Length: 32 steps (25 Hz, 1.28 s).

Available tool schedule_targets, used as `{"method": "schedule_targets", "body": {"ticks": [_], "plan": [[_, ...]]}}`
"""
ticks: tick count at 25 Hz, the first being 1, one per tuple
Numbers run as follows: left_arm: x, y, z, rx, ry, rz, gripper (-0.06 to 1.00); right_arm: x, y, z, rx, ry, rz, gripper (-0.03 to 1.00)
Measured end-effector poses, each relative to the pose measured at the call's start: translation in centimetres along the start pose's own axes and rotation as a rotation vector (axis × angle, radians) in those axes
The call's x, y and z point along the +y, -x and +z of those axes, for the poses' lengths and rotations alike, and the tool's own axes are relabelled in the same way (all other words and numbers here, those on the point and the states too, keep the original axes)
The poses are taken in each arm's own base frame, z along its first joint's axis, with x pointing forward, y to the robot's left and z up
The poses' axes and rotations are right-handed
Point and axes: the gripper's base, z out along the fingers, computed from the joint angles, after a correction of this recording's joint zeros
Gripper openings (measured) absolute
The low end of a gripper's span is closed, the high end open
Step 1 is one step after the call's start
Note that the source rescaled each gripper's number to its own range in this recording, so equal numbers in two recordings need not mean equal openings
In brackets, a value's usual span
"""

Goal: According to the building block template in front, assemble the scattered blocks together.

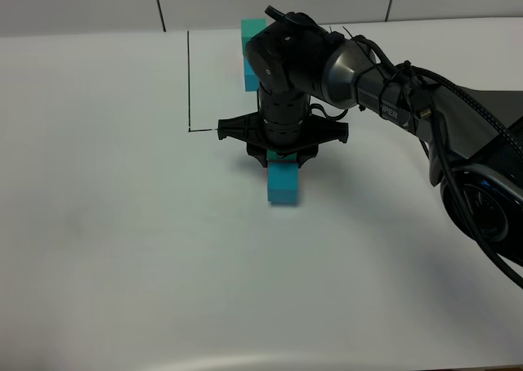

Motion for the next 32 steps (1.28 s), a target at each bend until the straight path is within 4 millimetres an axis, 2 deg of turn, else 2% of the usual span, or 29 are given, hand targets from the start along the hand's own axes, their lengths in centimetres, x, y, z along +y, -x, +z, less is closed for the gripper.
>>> {"method": "schedule_targets", "body": {"ticks": [6, 12, 15, 17, 19, 22, 25, 28, 32], "plan": [[0.0, 0.0, 0.0, 0.000, 0.000, 0.000, 0.70, 0.2, -0.2, 0.2, 0.019, 0.015, -0.056, 0.02], [0.0, 0.0, 0.0, 0.000, 0.000, 0.000, 0.70, 0.2, -0.4, 1.2, 0.044, 0.012, -0.083, 0.02], [0.0, 0.0, 0.0, 0.000, 0.000, 0.000, 0.70, 0.2, -0.4, 1.4, 0.047, 0.008, -0.084, 0.05], [0.0, 0.0, 0.0, 0.000, 0.000, 0.000, 0.70, 0.2, -0.4, 1.4, 0.043, 0.004, -0.093, 0.13], [0.0, 0.0, 0.0, 0.000, 0.000, 0.000, 0.70, 0.1, -0.3, 1.4, 0.037, -0.001, -0.117, 0.27], [0.0, 0.0, 0.0, 0.000, 0.000, 0.000, 0.70, 0.1, -0.3, 1.4, 0.028, 0.001, -0.147, 0.61], [0.0, 0.0, 0.0, 0.000, 0.000, 0.000, 0.70, 0.2, -0.1, 1.1, 0.012, 0.012, -0.171, 0.90], [0.0, 0.0, 0.0, 0.000, 0.000, 0.000, 0.70, 0.3, 0.2, -0.6, -0.026, 0.035, -0.191, 0.99], [0.0, 0.0, 0.0, 0.000, 0.000, 0.000, 0.70, -0.3, 1.0, -4.7, -0.096, 0.079, -0.217, 1.00]]}}
